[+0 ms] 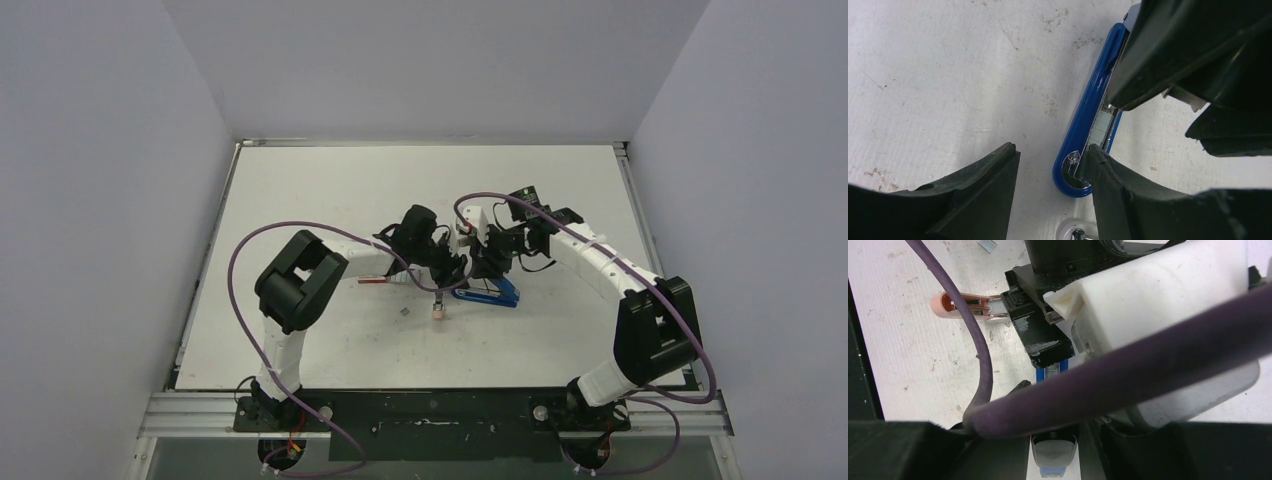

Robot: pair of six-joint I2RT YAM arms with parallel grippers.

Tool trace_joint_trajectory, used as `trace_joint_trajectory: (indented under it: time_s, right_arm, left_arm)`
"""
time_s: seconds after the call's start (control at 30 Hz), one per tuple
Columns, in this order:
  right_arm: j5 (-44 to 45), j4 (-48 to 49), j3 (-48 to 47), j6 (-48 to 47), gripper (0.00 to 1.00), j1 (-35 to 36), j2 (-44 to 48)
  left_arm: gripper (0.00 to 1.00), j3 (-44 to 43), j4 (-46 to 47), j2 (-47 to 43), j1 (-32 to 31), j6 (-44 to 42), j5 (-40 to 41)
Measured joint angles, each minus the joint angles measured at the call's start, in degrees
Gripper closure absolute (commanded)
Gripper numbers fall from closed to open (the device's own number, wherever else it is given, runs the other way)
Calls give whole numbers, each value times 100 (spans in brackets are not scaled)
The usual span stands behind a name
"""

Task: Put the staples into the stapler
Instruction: Close the stapler at the center of the board.

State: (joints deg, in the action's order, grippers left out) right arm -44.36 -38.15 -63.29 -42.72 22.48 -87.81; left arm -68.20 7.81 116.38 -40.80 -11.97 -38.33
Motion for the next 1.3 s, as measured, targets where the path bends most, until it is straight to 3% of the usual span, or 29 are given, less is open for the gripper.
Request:
trace_joint_trajectory:
  time_s: [0.53, 1.3]
  right_arm:
    - [76, 208, 55, 313, 83, 192, -116]
    - [402, 817, 509, 490, 83, 380, -122]
  left_arm:
    - [43, 256, 518, -2, 166, 439, -538]
    - [33, 1261, 2085, -173, 396, 1495, -1233]
